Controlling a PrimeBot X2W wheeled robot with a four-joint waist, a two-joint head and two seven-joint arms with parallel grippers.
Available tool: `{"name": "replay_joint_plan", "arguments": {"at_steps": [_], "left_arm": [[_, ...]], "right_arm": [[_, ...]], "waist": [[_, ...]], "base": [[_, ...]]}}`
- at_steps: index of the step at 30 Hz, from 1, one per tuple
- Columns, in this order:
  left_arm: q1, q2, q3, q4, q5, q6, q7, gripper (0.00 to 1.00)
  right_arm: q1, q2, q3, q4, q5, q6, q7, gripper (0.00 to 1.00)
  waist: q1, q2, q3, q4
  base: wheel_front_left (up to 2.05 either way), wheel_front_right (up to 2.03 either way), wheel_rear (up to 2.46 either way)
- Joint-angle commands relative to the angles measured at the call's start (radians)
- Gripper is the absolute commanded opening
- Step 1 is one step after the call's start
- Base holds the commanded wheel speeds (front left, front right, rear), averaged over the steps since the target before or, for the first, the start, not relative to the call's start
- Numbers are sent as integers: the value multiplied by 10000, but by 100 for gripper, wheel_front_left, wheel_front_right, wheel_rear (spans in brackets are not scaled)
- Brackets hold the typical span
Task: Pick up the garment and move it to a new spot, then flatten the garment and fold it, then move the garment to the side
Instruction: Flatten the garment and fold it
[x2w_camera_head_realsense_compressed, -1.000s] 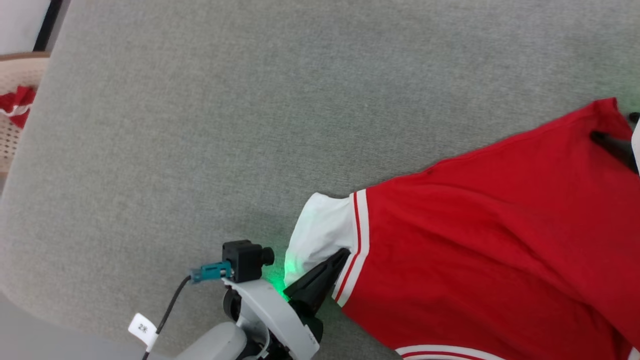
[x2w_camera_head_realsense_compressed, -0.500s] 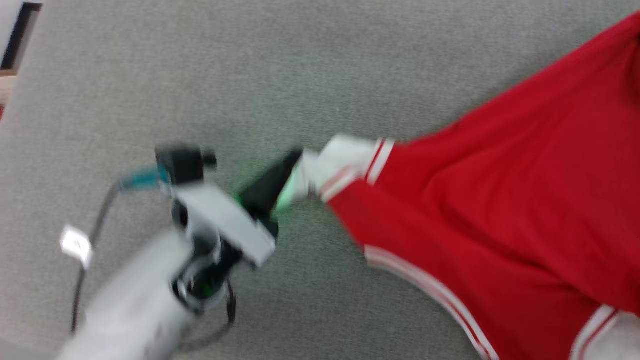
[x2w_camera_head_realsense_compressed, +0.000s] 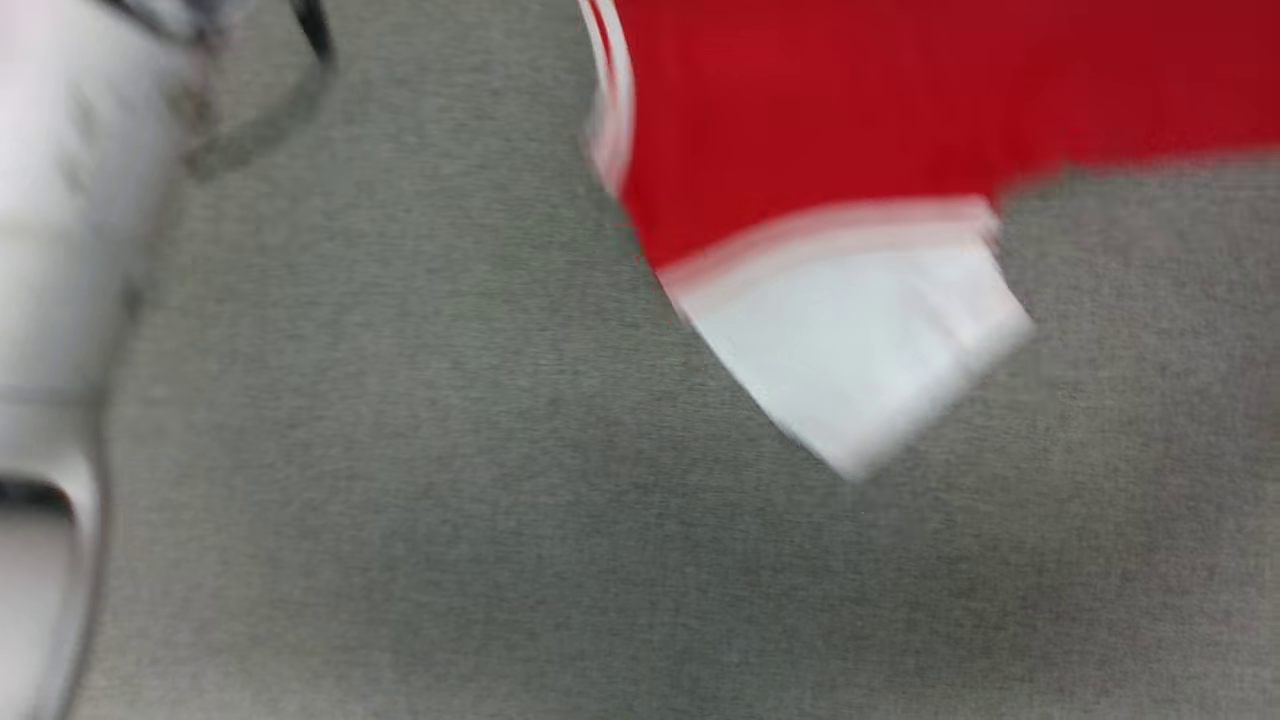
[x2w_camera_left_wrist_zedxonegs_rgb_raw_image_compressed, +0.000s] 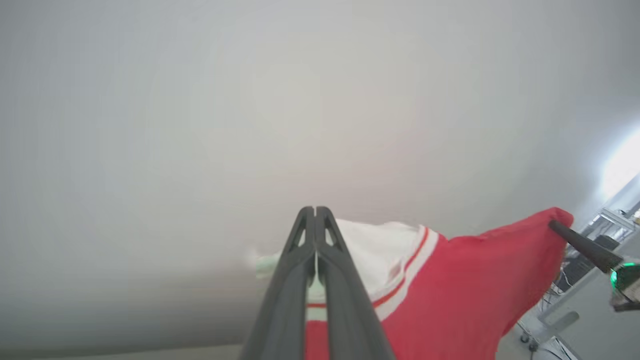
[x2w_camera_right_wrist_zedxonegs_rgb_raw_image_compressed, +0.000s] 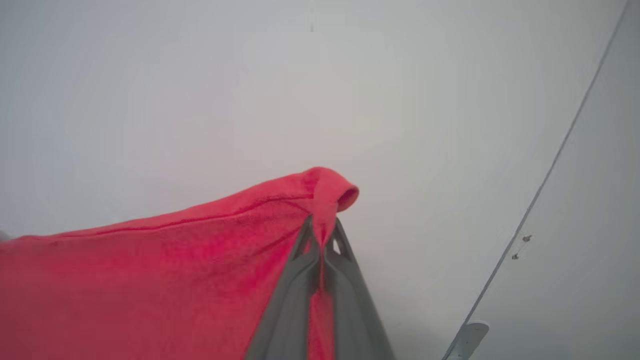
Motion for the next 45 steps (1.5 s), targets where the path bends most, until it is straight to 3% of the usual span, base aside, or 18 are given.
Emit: {"name": "replay_joint_plan", "arguments": {"at_steps": [1, 8, 14, 17, 22, 27, 30, 38, 39, 45], "left_arm": [[-745, -14, 169, 574, 155, 107, -228, 0], [-3218, -383, 790, 2210, 336, -316, -1731, 0], [-2182, -484, 596, 2689, -43, -618, -1973, 0], [-797, -516, 431, 1970, -730, -639, -1826, 0], [2605, -3, -65, -189, -1859, -622, -2005, 0], [5789, 750, -881, -2312, -2180, -624, -2472, 0], [6745, 948, -1103, -3089, -2318, -624, -2611, 0], [10099, 2320, -1384, -5882, -2437, -626, -2847, 0], [10942, 2779, -1301, -6411, -2307, -626, -2867, 0], [12783, 3420, -726, -7763, -2133, -626, -2876, 0]], "right_arm": [[-372, 322, -132, 208, -159, -16, -357, 0], [-1546, 979, -420, 1178, -718, -16, -2036, 0], [-721, 980, 186, 1584, -579, -16, -2259, 0], [194, 768, 661, 1304, -239, -16, -2150, 0], [2536, 87, 1735, 36, 499, -16, -2091, 0], [5027, -870, 2407, -1439, 1391, -16, -2108, 0], [5931, -1274, 2636, -2139, 1602, -16, -2052, 0], [9136, -2456, 2218, -4213, 2443, -16, -2076, 0], [9928, -2621, 2105, -4664, 2451, -16, -2015, 0], [11805, -3039, 1268, -5767, 2666, -16, -1870, 0]], "waist": [[0, 0, 422, -468], [0, 0, 429, -657], [0, 0, 161, -484], [0, 0, 27, -424], [0, 0, -282, -350], [0, 0, -744, -239], [0, 0, -948, -204], [0, 0, -1811, -339], [0, 0, -1977, -419], [0, 0, -2097, -544]], "base": [[0, 0, 0], [0, 0, 0], [0, 0, 0], [0, 0, 0], [0, 0, 0], [0, 0, 0], [0, 0, 0], [0, 0, 0], [0, 0, 0], [0, 0, 0]]}}
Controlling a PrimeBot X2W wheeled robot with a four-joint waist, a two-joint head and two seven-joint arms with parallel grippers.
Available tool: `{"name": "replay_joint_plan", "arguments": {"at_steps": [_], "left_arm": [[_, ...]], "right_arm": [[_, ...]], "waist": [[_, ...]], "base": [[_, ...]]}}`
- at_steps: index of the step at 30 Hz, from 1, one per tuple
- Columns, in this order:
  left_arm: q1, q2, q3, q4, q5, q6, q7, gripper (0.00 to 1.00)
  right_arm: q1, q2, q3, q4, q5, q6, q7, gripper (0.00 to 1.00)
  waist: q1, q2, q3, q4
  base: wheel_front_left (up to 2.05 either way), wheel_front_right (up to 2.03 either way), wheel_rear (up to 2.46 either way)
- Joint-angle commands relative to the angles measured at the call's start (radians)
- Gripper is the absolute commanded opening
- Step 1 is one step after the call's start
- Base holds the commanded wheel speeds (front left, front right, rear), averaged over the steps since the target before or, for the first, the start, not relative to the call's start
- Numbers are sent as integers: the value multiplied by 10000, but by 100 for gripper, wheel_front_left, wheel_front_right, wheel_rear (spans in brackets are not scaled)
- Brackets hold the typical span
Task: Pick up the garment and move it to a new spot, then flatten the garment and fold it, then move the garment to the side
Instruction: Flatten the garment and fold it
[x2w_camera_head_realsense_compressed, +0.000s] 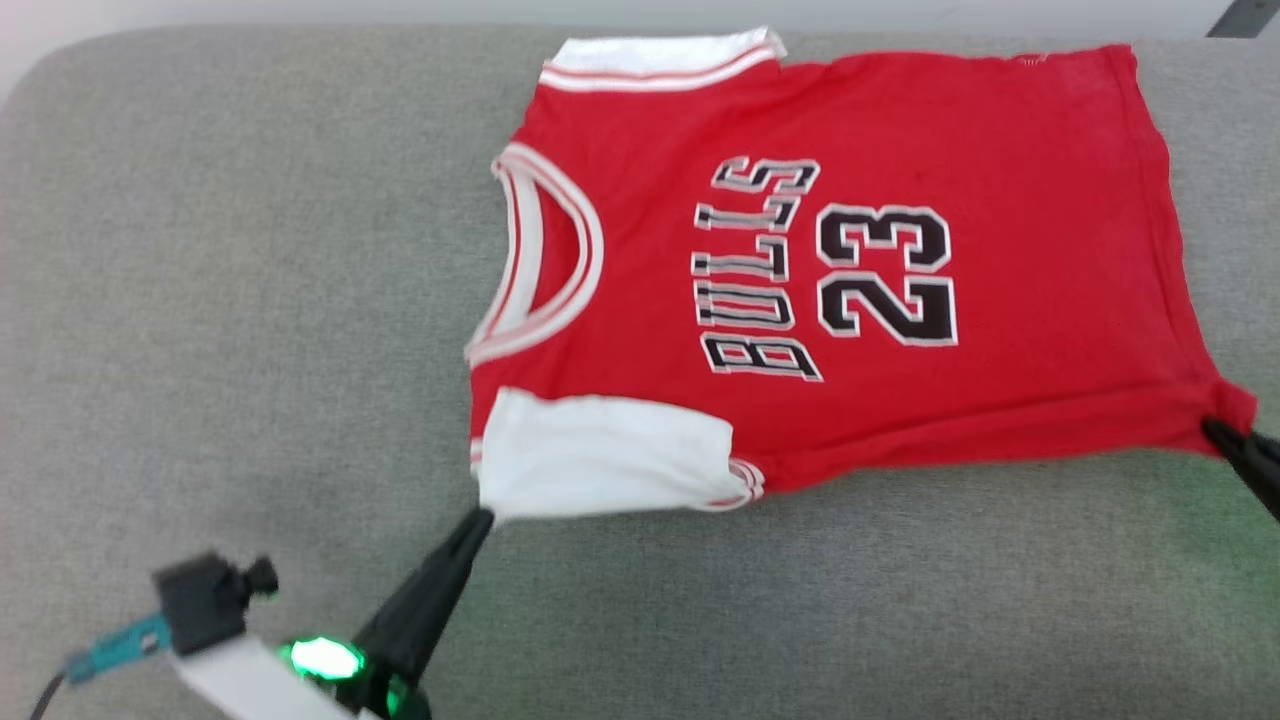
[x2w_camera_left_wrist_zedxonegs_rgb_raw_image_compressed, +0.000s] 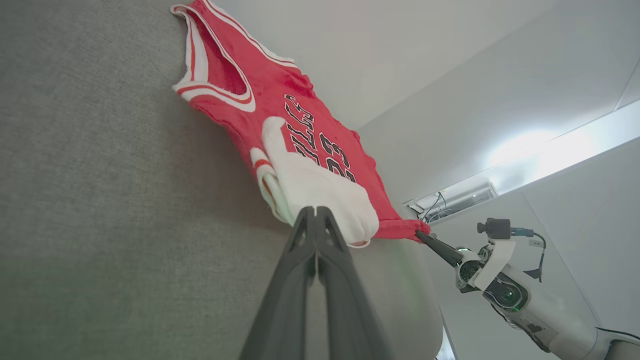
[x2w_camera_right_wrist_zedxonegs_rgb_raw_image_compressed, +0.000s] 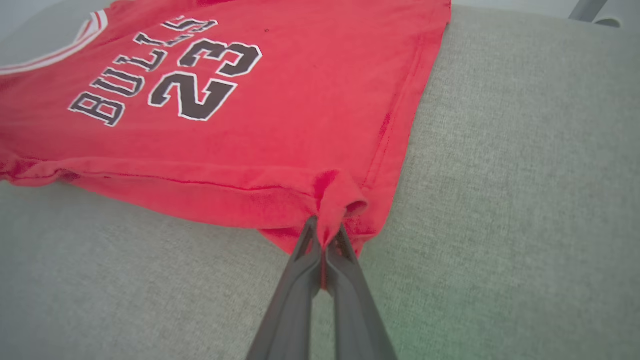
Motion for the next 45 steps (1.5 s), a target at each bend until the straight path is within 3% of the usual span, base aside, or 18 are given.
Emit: {"name": "replay_joint_plan", "arguments": {"at_steps": [1, 7, 12, 16, 24, 29, 35, 45], "left_arm": [[323, 107, 114, -239, 153, -39, -19, 0], [1879, 707, 520, -1671, 349, -1, -18, 0], [2563, 832, 1179, -2474, 579, 138, -19, 0], [1794, 842, 1218, -2356, 904, 330, 290, 0], [-1486, -132, 1255, -659, 509, 237, 1580, 0], [-3205, -879, 1293, 1093, 258, 146, 1972, 0], [-4398, -1368, 1149, 3329, 692, 115, 1973, 0], [-5276, -1877, 293, 5658, 1625, -7, 1840, 0]], "right_arm": [[414, -27, -287, -181, 220, -16, 30, 0], [2664, -312, -1981, -1486, 219, -16, 325, 0], [3993, 123, -3563, -2404, -189, -16, 880, 0], [4183, 778, -4513, -3019, -789, -16, 1665, 0], [2743, 1939, -5454, -3313, -1501, -16, 3481, 0], [1487, 2585, -5583, -2653, -1556, -16, 3864, 0], [26, 3160, -5094, -1432, -1665, -16, 3791, 0], [-877, 3056, -3824, 229, -1739, -14, 2826, 0]], "waist": [[0, 0, -62, -100], [0, 0, 61, -263], [0, 0, 127, -350], [0, 0, 124, -340], [0, 0, 441, -373], [0, 0, 810, -584], [0, 0, 1299, -835], [0, 0, 1678, -737]], "base": [[0, 0, 0], [0, 0, 0], [0, 0, 0], [0, 0, 0], [0, 0, 0], [0, 0, 0], [0, 0, 0], [0, 0, 0]]}}
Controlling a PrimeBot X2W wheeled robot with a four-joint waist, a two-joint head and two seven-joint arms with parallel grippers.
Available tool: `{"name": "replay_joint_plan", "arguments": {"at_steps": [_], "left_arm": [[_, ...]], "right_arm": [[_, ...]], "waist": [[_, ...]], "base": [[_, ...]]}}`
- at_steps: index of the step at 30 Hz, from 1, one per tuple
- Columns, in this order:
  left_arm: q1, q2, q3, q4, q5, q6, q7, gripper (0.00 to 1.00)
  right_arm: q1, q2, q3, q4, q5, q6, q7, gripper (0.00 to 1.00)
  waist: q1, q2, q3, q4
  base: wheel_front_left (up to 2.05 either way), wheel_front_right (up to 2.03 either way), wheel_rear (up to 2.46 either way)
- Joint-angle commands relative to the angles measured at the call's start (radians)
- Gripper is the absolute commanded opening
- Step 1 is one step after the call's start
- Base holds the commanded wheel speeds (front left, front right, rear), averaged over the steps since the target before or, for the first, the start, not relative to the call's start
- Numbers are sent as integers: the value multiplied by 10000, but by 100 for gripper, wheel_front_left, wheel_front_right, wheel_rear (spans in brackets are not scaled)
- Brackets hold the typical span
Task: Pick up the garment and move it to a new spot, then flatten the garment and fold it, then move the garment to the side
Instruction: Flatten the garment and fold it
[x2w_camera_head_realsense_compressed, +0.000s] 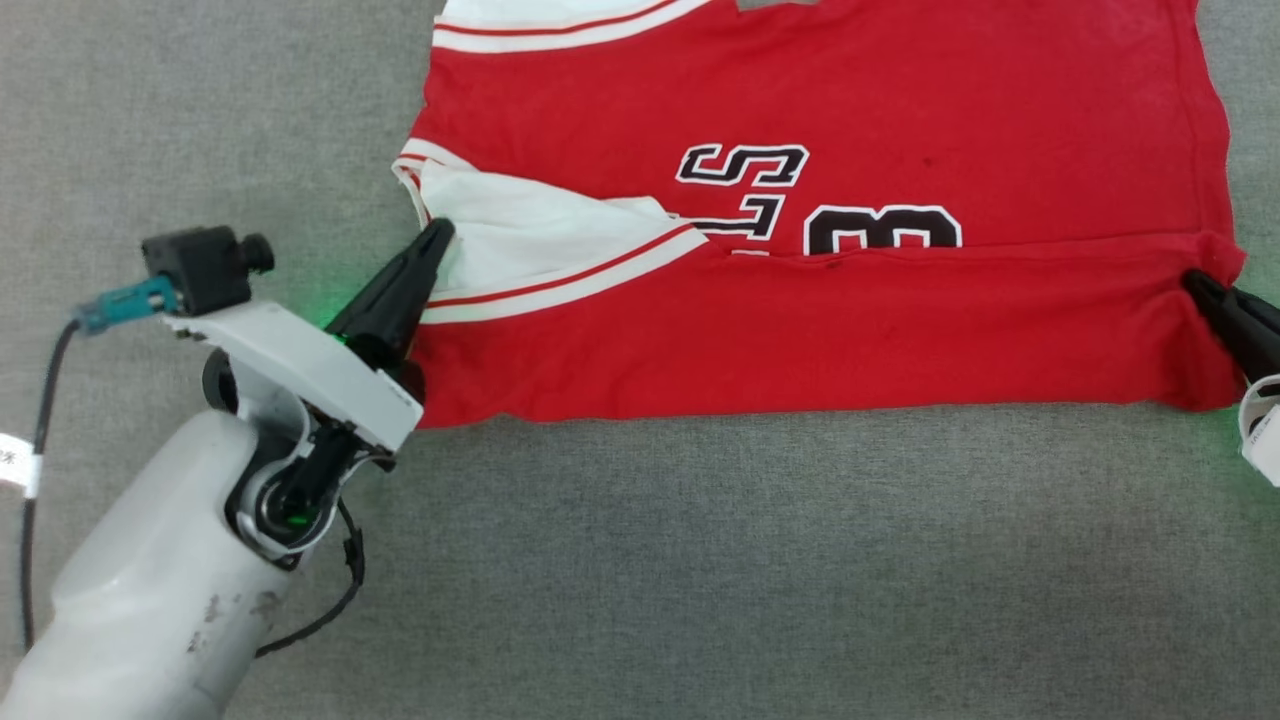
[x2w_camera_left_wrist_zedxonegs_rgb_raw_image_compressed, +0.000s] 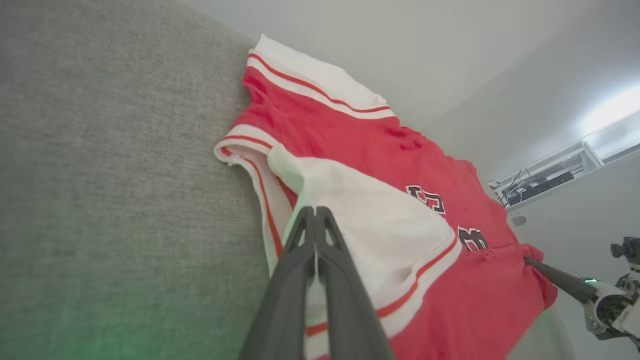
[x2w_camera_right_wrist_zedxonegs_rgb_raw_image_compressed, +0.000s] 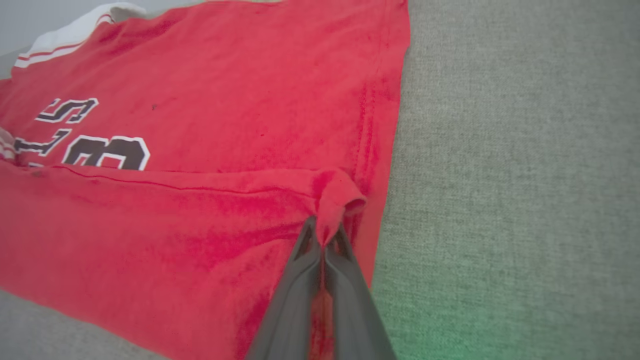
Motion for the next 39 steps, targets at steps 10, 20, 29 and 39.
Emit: {"name": "replay_joint_plan", "arguments": {"at_steps": [10, 20, 29, 39], "left_arm": [[-655, 213, -908, 1185, 1085, -60, 21, 100], [-1364, 1220, -1880, 123, 1235, 739, 3086, 100], [-1197, 2132, -2568, -1727, -104, 2296, 7442, 100], [-1299, 1708, -2560, -978, -723, 2601, 8114, 100]], "right_arm": [[-246, -12, 911, 1043, 269, -14, -1177, 100], [405, -286, 757, 1372, 763, -16, -1892, 100], [334, -161, 870, 981, 677, -16, -1834, 100], [67, -299, 844, 615, 622, -16, -1722, 100]], "waist": [[0, 0, -844, 77], [0, 0, -1929, 281], [0, 0, -1737, 7], [0, 0, -1152, -497]], "base": [[0, 0, 0], [0, 0, 0], [0, 0, 0], [0, 0, 0]]}}
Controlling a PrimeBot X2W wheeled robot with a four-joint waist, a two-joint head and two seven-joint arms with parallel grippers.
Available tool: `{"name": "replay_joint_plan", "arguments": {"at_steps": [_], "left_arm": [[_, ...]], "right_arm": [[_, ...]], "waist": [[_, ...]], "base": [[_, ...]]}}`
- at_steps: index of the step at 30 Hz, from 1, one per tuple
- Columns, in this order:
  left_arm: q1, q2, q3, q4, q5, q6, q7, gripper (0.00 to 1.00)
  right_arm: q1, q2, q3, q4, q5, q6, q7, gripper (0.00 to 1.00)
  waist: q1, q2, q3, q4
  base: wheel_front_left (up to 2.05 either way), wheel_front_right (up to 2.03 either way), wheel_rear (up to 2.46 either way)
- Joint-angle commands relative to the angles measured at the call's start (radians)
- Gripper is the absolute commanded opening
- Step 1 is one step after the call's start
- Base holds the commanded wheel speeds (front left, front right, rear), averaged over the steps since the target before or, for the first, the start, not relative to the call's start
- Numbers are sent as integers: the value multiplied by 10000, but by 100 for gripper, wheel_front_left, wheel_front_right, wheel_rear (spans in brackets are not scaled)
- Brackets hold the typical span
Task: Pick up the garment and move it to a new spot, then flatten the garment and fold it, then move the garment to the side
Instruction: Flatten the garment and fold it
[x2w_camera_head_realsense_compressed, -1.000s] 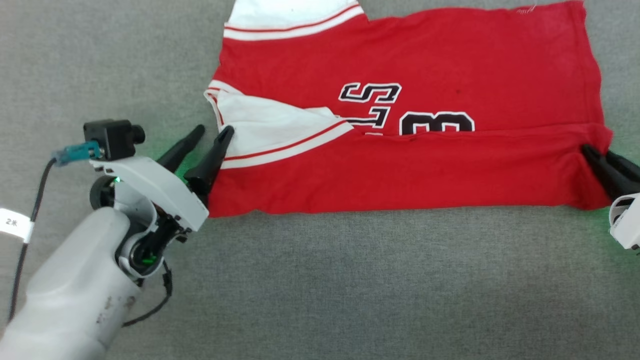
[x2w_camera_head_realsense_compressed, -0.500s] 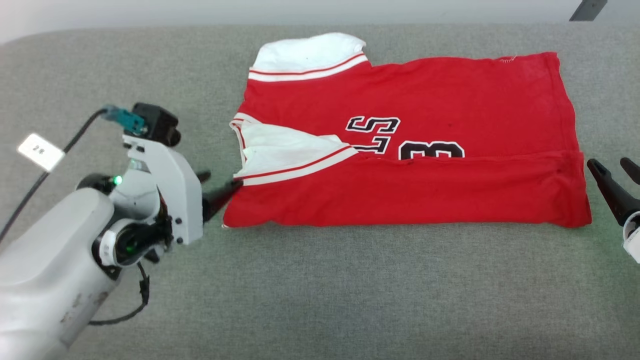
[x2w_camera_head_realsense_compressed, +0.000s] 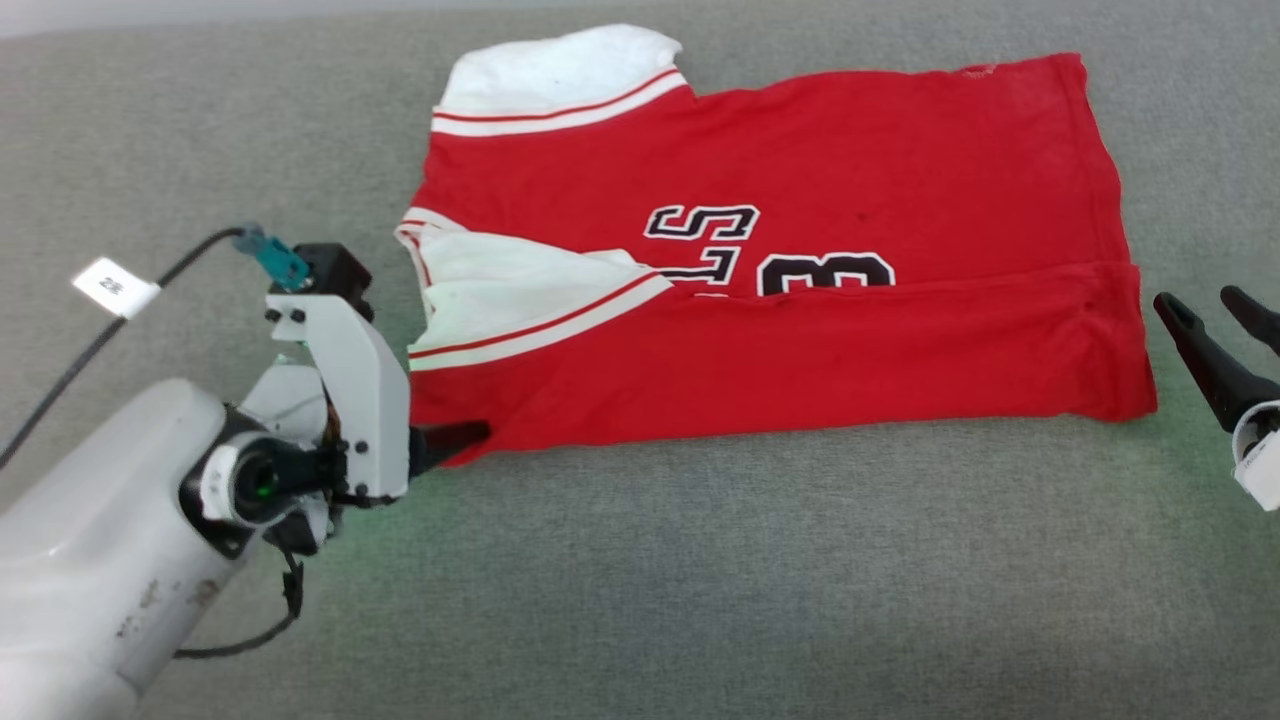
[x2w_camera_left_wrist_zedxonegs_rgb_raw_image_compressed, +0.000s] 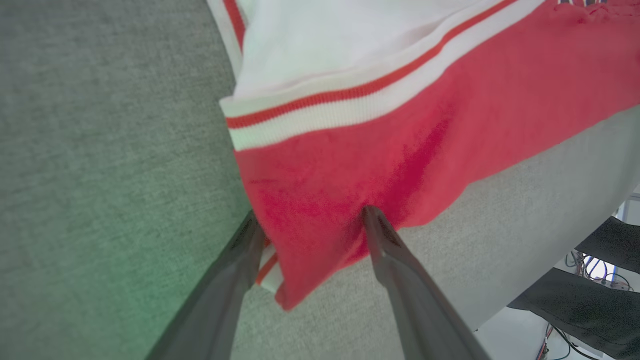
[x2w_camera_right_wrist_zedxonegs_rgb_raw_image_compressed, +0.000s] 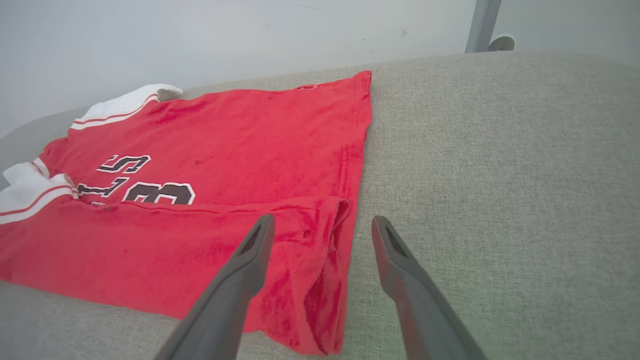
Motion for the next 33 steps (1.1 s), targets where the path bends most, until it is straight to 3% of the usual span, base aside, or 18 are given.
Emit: {"name": "replay_joint_plan", "arguments": {"at_steps": [1, 2, 4, 5, 6, 7, 12, 17, 23, 27, 28, 29, 30, 31, 32, 33], "left_arm": [[48, -121, -41, 191, -81, -36, 11, 100], [97, -213, -50, 367, -136, -82, -20, 93], [207, -354, -74, 681, -238, -201, -48, 44], [257, -414, -93, 806, -235, -268, -73, 33], [317, -506, -58, 911, -318, -325, -117, 7], [367, -587, -17, 998, -380, -419, -169, 0], [442, -748, 150, 1296, -656, -948, -329, 0], [415, -840, 99, 1235, -555, -1129, -435, 0], [244, -1033, 41, 1185, -413, -1304, -576, 0], [151, -1233, 24, 1273, -336, -1412, -728, 0], [136, -1275, 27, 1320, -324, -1414, -777, 0], [122, -1316, 38, 1366, -298, -1441, -834, 0], [132, -1346, 53, 1403, -282, -1470, -900, 0], [170, -1357, 72, 1420, -270, -1471, -979, 0], [224, -1365, 85, 1409, -259, -1493, -1044, 0], [291, -1350, 109, 1385, -260, -1530, -1124, 0]], "right_arm": [[-114, -9, -31, -46, -80, -12, -24, 100], [-114, -16, -38, -65, -82, -14, -16, 100], [-123, -29, -35, -93, -110, -14, 13, 100], [-127, -50, -29, -113, -132, -12, 44, 100], [-127, -70, -27, -136, -154, -12, 65, 100], [-126, -105, -26, -147, -173, -12, 92, 100], [-252, -499, 155, -189, -377, -14, 719, 100], [-636, -883, 733, -112, -598, -14, 2442, 100], [-1447, -644, 1337, 253, 79, -14, 4913, 100], [-1832, -599, 1831, 749, -222, -14, 5912, 100], [-1816, -574, 2016, 761, -198, -14, 6144, 95], [-1822, -550, 2121, 759, -119, -12, 6284, 50], [-1815, -527, 2163, 759, -53, -12, 6318, 36], [-1792, -526, 2170, 755, -8, -12, 6293, 8], [-1740, -562, 2176, 726, 49, -12, 6241, 0], [-1681, -630, 2160, 670, 59, -11, 6155, 0]], "waist": [[0, 0, 207, -215], [0, 0, 235, -250], [0, 0, 260, -293], [0, 0, 268, -306], [0, 0, 267, -313], [0, 0, 258, -311], [0, 0, 206, -202], [0, 0, 206, -42], [0, 0, 463, 178], [0, 0, 625, 336], [0, 0, 640, 370], [0, 0, 645, 404], [0, 0, 635, 427], [0, 0, 605, 446], [0, 0, 562, 461], [0, 0, 501, 470]], "base": [[0, 0, 0], [0, 0, 0], [0, 0, 0], [0, 0, 0], [0, 0, 0], [0, 0, 0], [0, 0, 0], [0, 0, 0], [0, 0, 0], [0, 0, 0], [0, 0, 0], [0, 0, 0], [0, 0, 0], [0, 0, 0], [0, 0, 0], [0, 0, 0]]}}
